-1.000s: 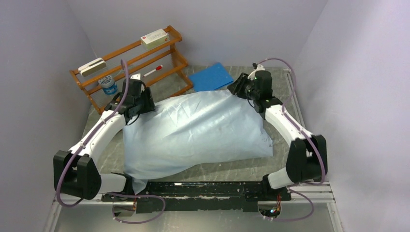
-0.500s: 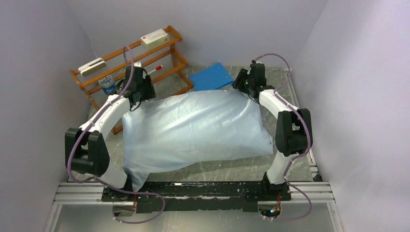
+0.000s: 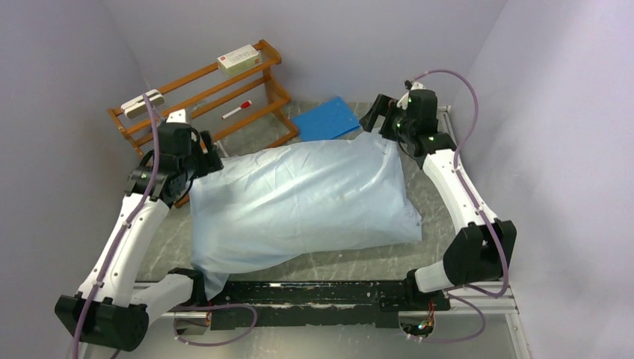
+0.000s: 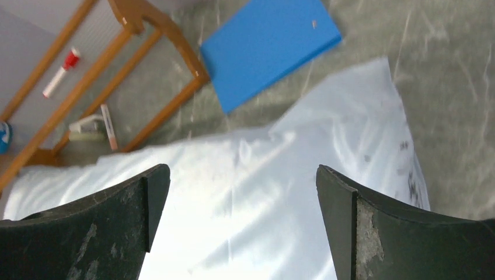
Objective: Put the pillow into the pillowcase
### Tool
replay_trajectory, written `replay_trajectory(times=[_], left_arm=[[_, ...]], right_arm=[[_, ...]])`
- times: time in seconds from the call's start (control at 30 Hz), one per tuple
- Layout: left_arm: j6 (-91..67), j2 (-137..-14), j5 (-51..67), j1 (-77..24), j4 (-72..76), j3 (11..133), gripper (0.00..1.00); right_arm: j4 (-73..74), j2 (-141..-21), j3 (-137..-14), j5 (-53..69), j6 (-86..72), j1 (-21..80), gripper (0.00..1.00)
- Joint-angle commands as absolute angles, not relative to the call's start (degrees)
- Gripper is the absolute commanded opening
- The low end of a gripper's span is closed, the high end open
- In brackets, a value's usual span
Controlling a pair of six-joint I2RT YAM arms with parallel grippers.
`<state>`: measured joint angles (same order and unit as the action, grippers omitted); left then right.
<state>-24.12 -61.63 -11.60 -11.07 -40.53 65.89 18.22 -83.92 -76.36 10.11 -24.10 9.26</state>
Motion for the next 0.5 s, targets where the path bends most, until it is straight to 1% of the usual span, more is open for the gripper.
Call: replay_trajectory(times=[0.0, 0.07, 0.13, 0.27, 0.3, 0.33, 0.4, 0.47], left_arm=[[-29.0, -59.3, -16.5, -10.5, -48.2, 60.5, 0.82], [-31.7, -58.7, -18.8, -10.5, -50.8, 58.7, 0.82], [-32.9, -58.2, -18.4, -10.5, -51.6, 56.0, 0.82], [-35.8, -57.5, -16.4, -10.5, -48.3, 50.0, 0.84], [-36.1, -57.6, -15.5, -10.5, -46.5, 48.7, 0.83], [-35.7, -57.8, -13.5, -10.5, -43.9, 47.6, 0.78], [-33.6, -58.5, -8.3, -10.6, -35.6, 45.3, 0.59], [-31.9, -59.6, -1.6, -10.6, -28.3, 43.6, 0.29]], right_arm=[[23.8, -79.7, -71.2, 10.4, -23.1, 9.5, 1.00], [22.8, -77.5, -69.2, 11.4, -23.6, 9.6, 1.00], [21.9, -76.3, -68.0, 12.7, -24.1, 9.9, 1.00], [22.3, -76.0, -68.5, 12.0, -24.1, 11.4, 1.00], [22.0, -75.9, -68.4, 11.8, -24.2, 11.4, 1.00], [21.7, -76.0, -68.1, 11.8, -24.2, 11.4, 1.00], [21.9, -76.3, -68.2, 11.7, -24.1, 11.6, 1.00], [22.4, -76.7, -68.7, 11.4, -23.8, 11.6, 1.00]])
